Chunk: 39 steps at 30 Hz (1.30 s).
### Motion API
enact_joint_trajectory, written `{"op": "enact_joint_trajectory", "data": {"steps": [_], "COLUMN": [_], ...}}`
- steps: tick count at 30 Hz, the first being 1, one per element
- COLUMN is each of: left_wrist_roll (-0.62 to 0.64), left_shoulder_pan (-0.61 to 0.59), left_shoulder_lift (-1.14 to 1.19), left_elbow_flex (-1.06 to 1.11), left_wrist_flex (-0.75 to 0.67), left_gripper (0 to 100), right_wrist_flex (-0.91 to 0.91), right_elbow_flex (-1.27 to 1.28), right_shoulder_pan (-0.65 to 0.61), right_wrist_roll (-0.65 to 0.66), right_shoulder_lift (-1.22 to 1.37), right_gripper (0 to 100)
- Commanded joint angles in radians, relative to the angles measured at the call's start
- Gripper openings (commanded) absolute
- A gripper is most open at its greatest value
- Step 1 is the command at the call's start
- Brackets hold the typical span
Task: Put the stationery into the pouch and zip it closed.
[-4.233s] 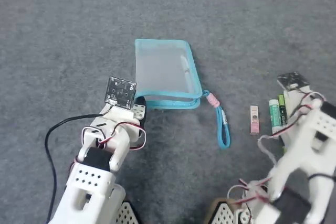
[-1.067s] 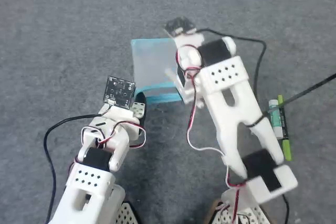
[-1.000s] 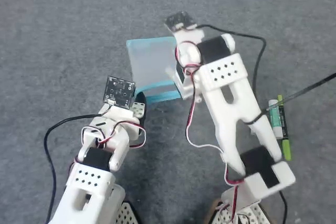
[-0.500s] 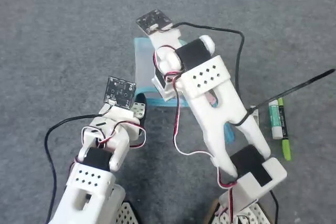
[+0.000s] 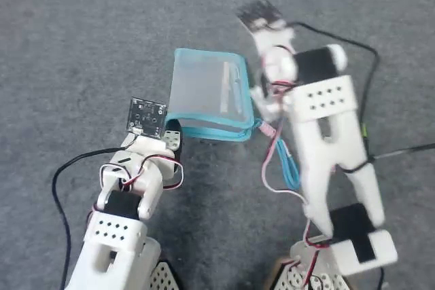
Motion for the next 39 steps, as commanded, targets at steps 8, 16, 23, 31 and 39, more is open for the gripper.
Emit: {"op": "enact_joint_trajectory", "data": {"steps": [8, 16, 23, 31, 39], "left_wrist_roll": [-0.003, -0.003, -0.003, -0.003, -0.003], "left_shoulder_pan": [-0.008, -0.015, -0.009, -0.009, -0.009], "left_shoulder_lift": [-0.032, -0.031, -0.026, -0.026, -0.026], "left_elbow_flex": [-0.008, -0.008, -0.007, -0.005, -0.005], "left_wrist_flex": [-0.04, -0.037, -0.037, -0.035, -0.034], "left_gripper": [1, 1, 1, 1, 1], "right_wrist_flex": [-0.082, -0.157, -0.309, -0.486, -0.604], "right_elbow_flex": [0.462, 0.669, 0.845, 0.95, 0.944], "right_shoulder_pan": [0.498, 0.817, 0.931, 0.954, 0.954], "right_wrist_roll": [0.388, 0.66, 0.769, 0.767, 0.764], "right_shoulder_lift": [-0.291, -0.314, -0.314, -0.311, -0.174], "right_gripper": [0.6, 1.1, 6.8, 7.7, 8.0]}}
